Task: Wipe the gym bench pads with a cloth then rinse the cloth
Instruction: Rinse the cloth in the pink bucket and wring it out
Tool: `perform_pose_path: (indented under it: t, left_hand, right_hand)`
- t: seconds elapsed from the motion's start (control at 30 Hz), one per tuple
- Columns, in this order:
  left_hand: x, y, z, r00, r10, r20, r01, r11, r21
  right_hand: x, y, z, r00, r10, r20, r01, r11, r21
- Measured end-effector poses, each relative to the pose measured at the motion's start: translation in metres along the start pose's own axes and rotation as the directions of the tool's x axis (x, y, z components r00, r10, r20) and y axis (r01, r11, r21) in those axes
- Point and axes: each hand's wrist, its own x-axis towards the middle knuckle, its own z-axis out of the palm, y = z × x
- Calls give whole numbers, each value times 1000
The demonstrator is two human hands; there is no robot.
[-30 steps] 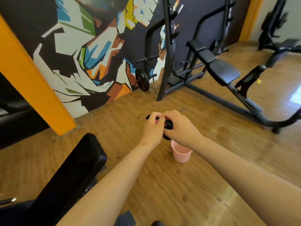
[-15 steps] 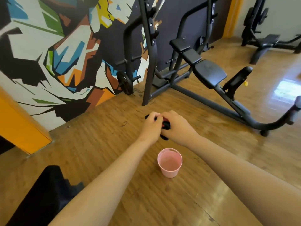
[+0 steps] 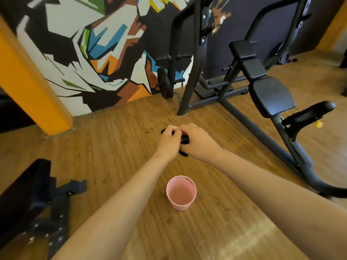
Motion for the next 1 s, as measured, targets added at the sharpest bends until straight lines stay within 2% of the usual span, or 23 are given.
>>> perform_pose_path:
  t: [0.3,0.63,0.87,1.0]
  left_hand:
    - [19,-21,-9,977,-109,-182,102,993,-52]
    - [69,-31,-14,971,-158,-180,140,984,-109]
    - [96,-45,16,972,-186,-147,160,971,-175]
    - [112,-62,44,960,-215,-180,171,958,-232]
  right_hand:
    - [38,13,26,974,-155,167,135,983,125]
    - [97,43,44,952,-180,249,143,977,160]
    - [111,90,49,946,-186,267,129,968,215]
    - [119,127,53,924,-217,315,147,962,231]
